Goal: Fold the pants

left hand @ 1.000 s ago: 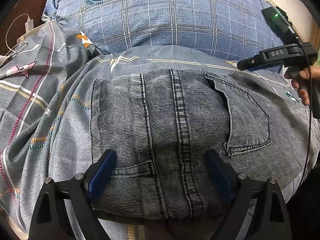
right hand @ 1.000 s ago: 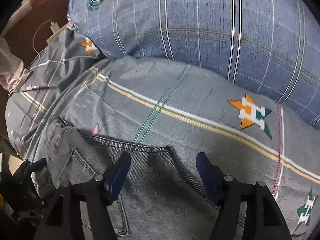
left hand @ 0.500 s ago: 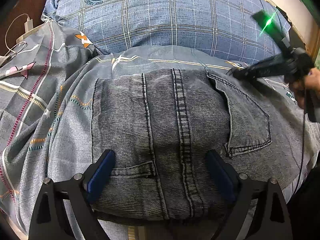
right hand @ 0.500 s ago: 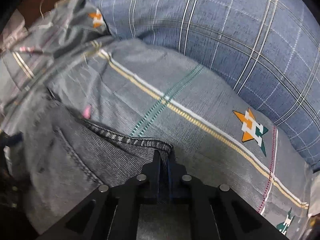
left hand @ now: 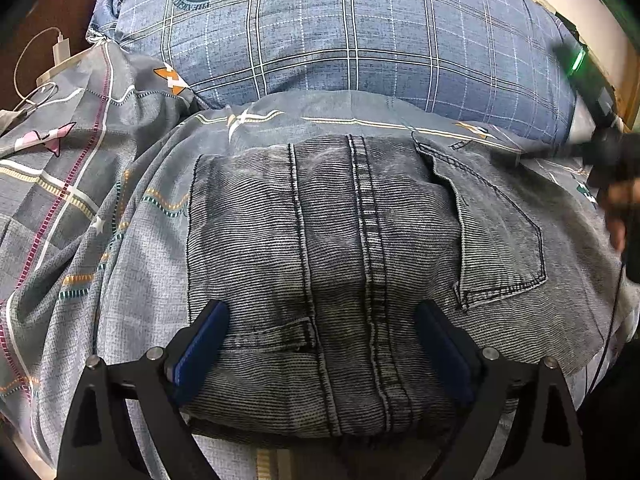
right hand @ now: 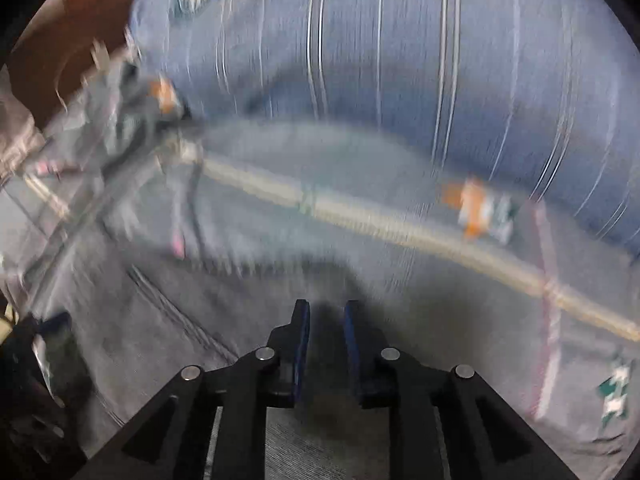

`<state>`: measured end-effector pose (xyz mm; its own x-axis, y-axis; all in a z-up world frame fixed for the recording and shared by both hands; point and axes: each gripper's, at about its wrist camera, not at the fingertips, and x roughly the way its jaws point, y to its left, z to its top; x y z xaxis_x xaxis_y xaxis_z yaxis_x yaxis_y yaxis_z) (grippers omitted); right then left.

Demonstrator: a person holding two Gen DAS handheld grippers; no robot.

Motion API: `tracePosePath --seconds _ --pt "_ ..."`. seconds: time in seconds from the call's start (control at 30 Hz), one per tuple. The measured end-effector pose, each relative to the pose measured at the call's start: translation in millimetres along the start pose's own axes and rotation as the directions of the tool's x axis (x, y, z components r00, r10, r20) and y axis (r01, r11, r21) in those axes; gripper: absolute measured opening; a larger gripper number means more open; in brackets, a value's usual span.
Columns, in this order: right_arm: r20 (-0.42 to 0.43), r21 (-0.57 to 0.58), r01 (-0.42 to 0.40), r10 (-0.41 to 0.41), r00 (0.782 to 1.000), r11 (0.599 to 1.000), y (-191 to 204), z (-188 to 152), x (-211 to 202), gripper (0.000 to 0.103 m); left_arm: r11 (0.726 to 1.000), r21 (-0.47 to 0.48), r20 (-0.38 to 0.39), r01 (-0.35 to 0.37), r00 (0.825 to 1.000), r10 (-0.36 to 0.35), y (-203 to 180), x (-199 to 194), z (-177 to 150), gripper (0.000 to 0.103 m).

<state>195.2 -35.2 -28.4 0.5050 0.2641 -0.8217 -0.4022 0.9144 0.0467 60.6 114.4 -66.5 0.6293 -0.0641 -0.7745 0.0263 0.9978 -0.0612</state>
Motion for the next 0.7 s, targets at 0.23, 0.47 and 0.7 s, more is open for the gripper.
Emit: tracePosePath --seconds 0.23,0.47,0.7 --pt "0.115 0.106 -0.013 0.0 0.993 0.994 -17 -20 -34 0.026 1.0 -0.007 0.005 -0.016 1.0 0.016 -2 -1 -2 0.096" --pt "0.087 0.164 0.031 -0.045 0.995 0.986 -42 -45 -8 0.067 1.0 -0.001 0.008 -0.024 1.0 0.024 -3 -2 -2 0.097" --pt "0.172 0.242 -0.012 -0.031 0.985 0.97 -46 -61 -64 0.067 0.999 0.002 0.014 -0.035 0.999 0.035 -4 -3 -3 0.097"
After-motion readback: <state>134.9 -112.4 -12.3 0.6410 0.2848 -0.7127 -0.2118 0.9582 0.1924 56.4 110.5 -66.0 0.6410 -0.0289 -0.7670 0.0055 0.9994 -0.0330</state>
